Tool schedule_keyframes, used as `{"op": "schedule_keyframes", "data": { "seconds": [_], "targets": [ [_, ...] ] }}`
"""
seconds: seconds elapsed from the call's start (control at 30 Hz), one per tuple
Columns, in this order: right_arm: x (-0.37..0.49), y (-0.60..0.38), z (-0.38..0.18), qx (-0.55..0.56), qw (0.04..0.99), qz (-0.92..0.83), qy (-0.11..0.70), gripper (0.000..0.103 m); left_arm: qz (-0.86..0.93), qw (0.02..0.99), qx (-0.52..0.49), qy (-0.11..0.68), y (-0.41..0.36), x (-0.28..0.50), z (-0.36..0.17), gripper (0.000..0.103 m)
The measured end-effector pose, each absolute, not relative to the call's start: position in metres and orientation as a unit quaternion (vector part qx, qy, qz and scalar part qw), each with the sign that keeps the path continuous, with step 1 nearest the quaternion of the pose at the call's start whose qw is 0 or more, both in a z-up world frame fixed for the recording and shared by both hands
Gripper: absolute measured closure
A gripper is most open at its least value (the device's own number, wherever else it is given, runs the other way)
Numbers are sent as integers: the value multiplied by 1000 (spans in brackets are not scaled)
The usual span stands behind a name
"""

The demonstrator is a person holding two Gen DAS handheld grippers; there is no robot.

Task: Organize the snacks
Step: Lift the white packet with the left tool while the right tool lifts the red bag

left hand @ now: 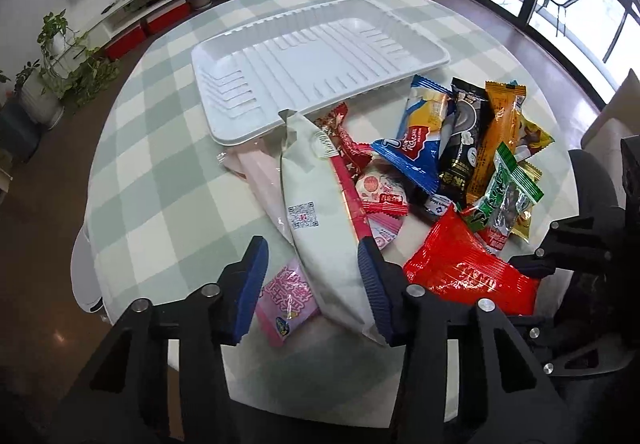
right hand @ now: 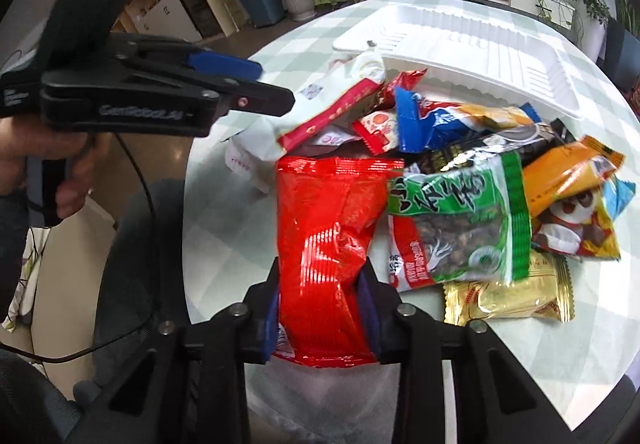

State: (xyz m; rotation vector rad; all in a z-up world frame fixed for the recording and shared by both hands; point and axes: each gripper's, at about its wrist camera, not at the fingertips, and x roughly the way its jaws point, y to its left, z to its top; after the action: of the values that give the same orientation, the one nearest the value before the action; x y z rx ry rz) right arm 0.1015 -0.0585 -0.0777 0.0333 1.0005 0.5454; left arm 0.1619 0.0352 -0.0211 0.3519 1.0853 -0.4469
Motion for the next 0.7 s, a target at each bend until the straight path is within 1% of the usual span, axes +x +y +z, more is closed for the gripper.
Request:
{"op": "schedule_keyframes", "data": {
  "seconds": [0.03, 0.07, 0.27, 0.43, 0.5, 0.53, 0.57, 0.67, 0.7],
  "targets": [
    [100, -61, -76, 21, 842, 263, 471, 67, -213, 814, 167, 513, 32, 165, -23, 66],
    [97, -65, -75, 23, 842, 267, 468, 67, -216, 810, 170, 518, 29, 168, -25, 68],
    [95, -75, -74, 40, 838, 283, 464, 67, -209, 789, 197, 543, 6, 184, -39, 68],
    [92, -82, -77, 51, 838, 290, 459, 67, -179, 785, 202, 558, 6, 204, -44, 66],
    [92, -87, -77, 54, 838, 293, 457, 67, -171, 783, 210, 560, 5, 206, -44, 58],
    [92, -89, -79, 56, 838, 294, 456, 67, -165, 783, 217, 559, 3, 206, -45, 49],
    [93, -90, -80, 57, 838, 295, 456, 67, -162, 782, 222, 560, 1, 205, -46, 43],
    [90, -92, -81, 59, 838, 298, 454, 67, -157, 777, 234, 562, -5, 203, -50, 37],
    [89, -93, -81, 59, 838, 299, 454, 67, -154, 777, 238, 562, -7, 204, -52, 37]
  ]
}}
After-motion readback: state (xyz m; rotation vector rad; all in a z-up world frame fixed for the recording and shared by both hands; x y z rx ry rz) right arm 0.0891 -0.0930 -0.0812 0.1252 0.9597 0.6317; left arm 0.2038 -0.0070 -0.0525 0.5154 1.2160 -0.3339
